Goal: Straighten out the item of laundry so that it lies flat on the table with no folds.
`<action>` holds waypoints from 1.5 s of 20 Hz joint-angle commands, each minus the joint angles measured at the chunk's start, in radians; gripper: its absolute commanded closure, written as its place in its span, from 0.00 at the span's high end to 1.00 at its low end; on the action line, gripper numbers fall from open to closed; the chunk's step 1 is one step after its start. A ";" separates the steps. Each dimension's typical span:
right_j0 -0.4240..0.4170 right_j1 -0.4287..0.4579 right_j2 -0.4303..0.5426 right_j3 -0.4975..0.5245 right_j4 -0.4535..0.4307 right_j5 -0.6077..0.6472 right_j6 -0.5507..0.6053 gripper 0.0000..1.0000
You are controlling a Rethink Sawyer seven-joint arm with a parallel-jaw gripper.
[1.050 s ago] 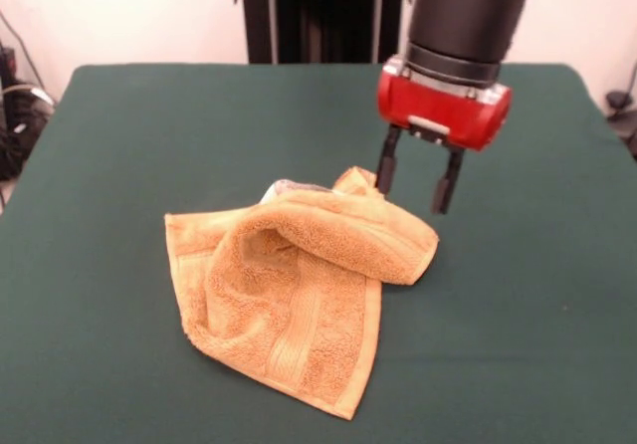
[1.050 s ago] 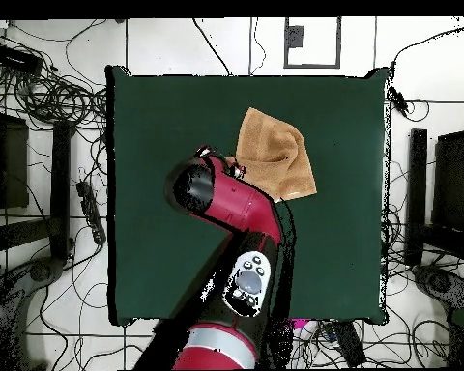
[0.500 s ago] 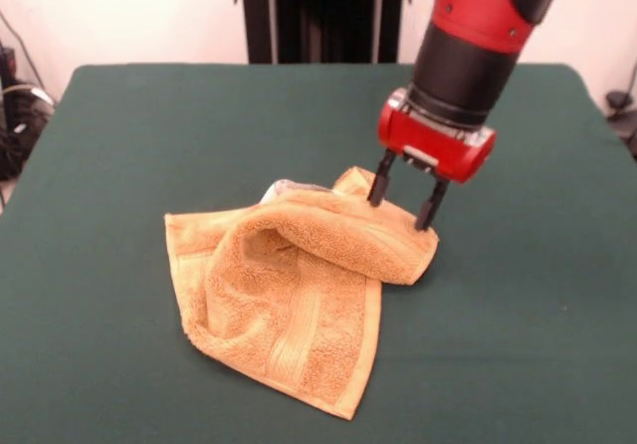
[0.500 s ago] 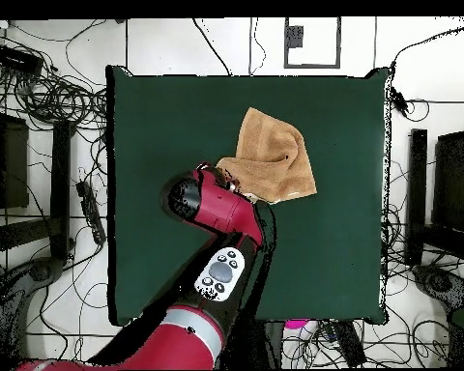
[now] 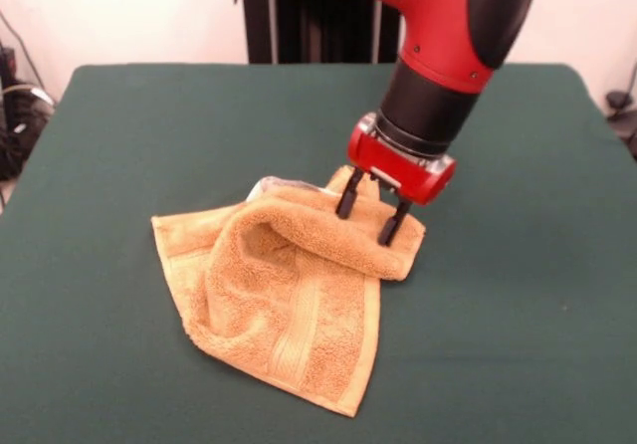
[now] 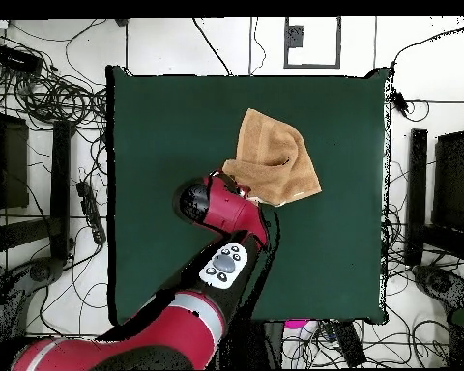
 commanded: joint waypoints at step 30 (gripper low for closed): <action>0.028 -0.116 -0.105 -0.011 -0.007 0.382 0.228 1.00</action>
